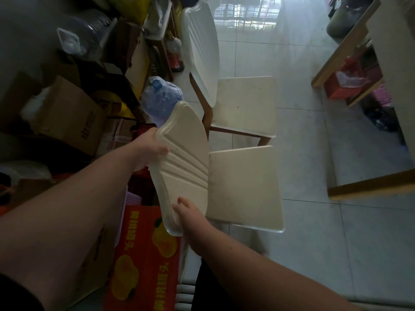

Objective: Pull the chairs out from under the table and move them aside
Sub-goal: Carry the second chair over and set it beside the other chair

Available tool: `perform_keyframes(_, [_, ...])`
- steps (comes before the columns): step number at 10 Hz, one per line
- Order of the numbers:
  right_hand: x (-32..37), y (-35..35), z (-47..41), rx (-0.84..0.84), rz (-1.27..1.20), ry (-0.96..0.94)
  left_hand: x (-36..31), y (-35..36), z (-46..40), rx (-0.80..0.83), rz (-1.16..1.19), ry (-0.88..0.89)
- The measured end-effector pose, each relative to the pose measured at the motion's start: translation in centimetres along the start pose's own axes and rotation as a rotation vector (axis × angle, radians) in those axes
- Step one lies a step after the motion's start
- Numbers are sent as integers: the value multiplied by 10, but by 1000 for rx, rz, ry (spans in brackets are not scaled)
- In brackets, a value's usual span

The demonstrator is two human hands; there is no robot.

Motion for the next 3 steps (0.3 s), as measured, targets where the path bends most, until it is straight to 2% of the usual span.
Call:
perform_keyframes(2, [14,-25,2,-72,73,21,-8,-1,0,-109,-113,-3])
perform_keyframes(3, [28,-51,5,-120,-39,-16,-29,-2,6,-214,-203,12])
Point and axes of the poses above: each hand's wrist, its own z-axis away from the middle knuckle, its own y-axis out of the palm, x = y × z, the point moved 4 cm from there along -z, towards the middle knuckle, and after that the axes turned 3 degrees about y, right-handed, at the moved point
